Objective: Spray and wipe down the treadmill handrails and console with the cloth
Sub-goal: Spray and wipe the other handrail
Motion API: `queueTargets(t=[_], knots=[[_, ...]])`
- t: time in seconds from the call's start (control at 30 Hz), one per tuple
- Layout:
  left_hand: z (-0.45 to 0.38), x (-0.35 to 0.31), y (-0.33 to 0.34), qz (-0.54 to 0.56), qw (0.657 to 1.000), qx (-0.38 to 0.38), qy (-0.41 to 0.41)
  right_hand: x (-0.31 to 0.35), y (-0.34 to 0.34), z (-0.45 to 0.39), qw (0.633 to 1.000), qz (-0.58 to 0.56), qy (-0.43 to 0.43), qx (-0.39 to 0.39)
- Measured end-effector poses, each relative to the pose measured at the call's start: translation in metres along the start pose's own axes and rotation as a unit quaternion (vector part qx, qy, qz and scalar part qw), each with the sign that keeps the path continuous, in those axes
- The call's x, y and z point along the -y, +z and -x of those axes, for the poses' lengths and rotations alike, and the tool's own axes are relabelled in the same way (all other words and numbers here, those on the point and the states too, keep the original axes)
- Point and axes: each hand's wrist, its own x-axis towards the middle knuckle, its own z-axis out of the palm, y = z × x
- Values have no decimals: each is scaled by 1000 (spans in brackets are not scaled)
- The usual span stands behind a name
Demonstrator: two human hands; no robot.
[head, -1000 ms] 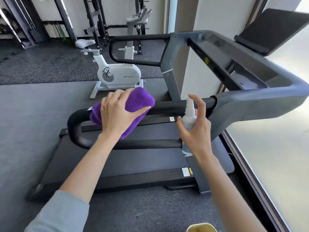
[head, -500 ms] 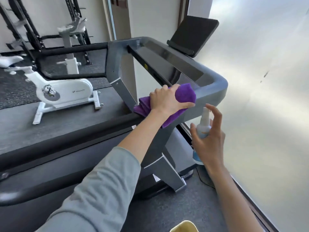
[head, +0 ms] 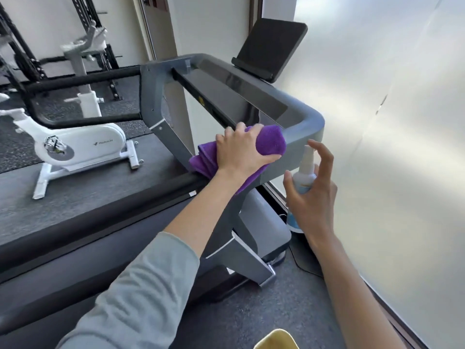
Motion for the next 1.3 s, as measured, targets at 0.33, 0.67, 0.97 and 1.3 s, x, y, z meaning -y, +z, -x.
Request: queueTargets(t=[0.33,0.67,0.97,1.3], knots=[[81,58,1,-56,985,-161,27,-10,0,19,1000,-9,21,-11],[42,-9,24,-204,969,-117,81,-7,-7,21,999,-21,21,-29],[67,48,4,-75,980,-180,32,-3,-5,31,999,-29,16,-16],[8,15,0,-41,999,9,8,4,7,20,1000,-27,-9,-14]])
